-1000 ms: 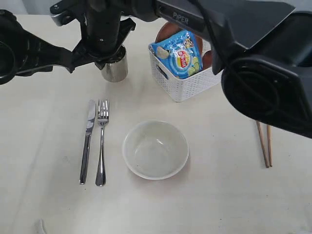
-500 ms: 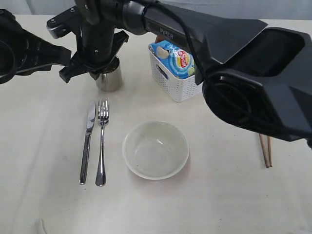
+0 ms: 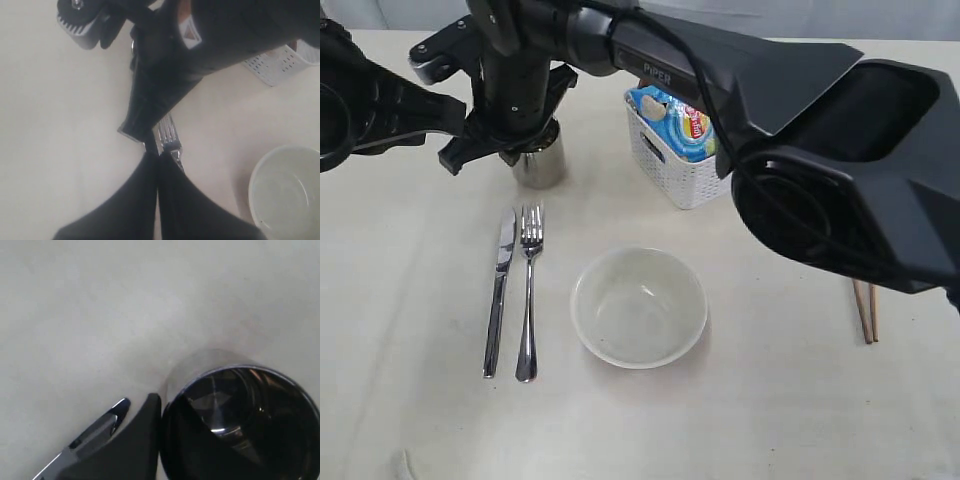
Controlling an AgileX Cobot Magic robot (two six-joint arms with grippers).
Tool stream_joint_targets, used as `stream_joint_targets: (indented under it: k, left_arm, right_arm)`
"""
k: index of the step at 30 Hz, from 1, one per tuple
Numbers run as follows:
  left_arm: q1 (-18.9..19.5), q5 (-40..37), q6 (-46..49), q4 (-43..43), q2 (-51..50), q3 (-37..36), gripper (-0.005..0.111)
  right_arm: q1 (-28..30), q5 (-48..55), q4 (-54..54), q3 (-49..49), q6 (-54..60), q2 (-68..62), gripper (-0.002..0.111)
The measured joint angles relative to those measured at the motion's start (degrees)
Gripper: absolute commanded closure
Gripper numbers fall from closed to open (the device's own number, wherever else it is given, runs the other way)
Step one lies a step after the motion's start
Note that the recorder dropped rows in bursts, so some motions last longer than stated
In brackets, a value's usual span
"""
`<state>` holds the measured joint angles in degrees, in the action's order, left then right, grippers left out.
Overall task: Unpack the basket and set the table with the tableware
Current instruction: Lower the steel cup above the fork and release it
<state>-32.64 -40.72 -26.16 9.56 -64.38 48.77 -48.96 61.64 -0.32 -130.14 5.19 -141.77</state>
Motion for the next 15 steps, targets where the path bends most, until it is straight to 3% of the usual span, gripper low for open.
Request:
stream_joint_targets:
  k: [15]
  left_arm:
    - [0.0, 0.0, 0.0, 0.0, 0.0, 0.0, 0.107]
  right_arm:
    - [-0.6, 0.6, 0.3, -0.3, 0.6, 0.0, 0.108]
